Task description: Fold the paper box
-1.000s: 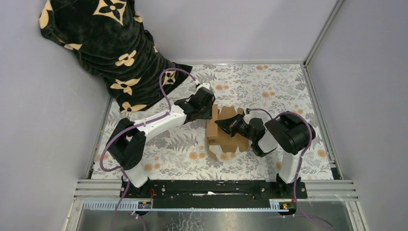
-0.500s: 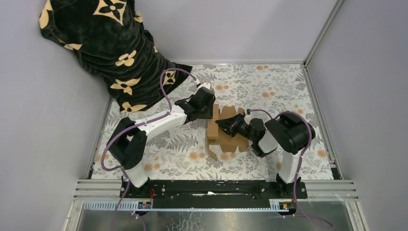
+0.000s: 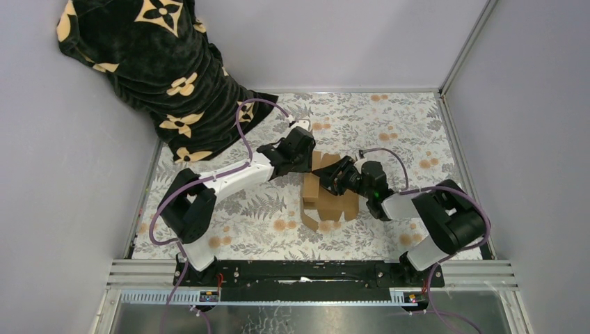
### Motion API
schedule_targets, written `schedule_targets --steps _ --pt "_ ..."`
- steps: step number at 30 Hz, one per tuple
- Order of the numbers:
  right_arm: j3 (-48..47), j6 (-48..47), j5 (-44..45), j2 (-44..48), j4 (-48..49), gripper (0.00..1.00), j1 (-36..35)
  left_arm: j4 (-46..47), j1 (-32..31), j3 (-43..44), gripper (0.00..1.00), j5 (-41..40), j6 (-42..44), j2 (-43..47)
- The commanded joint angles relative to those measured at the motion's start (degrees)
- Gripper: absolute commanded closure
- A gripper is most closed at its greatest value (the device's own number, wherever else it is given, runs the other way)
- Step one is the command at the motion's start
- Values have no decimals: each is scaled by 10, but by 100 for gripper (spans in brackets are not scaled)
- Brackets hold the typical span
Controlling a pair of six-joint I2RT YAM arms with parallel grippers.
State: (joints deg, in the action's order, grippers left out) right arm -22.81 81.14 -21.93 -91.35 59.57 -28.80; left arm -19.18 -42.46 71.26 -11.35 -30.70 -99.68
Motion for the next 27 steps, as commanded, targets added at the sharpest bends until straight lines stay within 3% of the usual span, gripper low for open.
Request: schedule_targets --steps 1,5,11,19,23,27 --pt "-37 -70 6 61 -138 45 4 0 -5 5 54 -6 13 -18" --pt "-76 -134 20 99 -283 39 5 0 -4 4 54 -7 13 -21" --pt "-116 -193 46 131 -407 32 6 2 -4 5 54 -9 12 -26" --pt "-142 -258 60 138 -496 31 32 4 -5 6 54 -6 12 -30" --pt "-162 -311 66 129 -538 36 53 4 -4 5 54 -9 15 -28" --pt "-206 -388 127 128 -638 39 53 2 -4 4 54 -10 18 -24"
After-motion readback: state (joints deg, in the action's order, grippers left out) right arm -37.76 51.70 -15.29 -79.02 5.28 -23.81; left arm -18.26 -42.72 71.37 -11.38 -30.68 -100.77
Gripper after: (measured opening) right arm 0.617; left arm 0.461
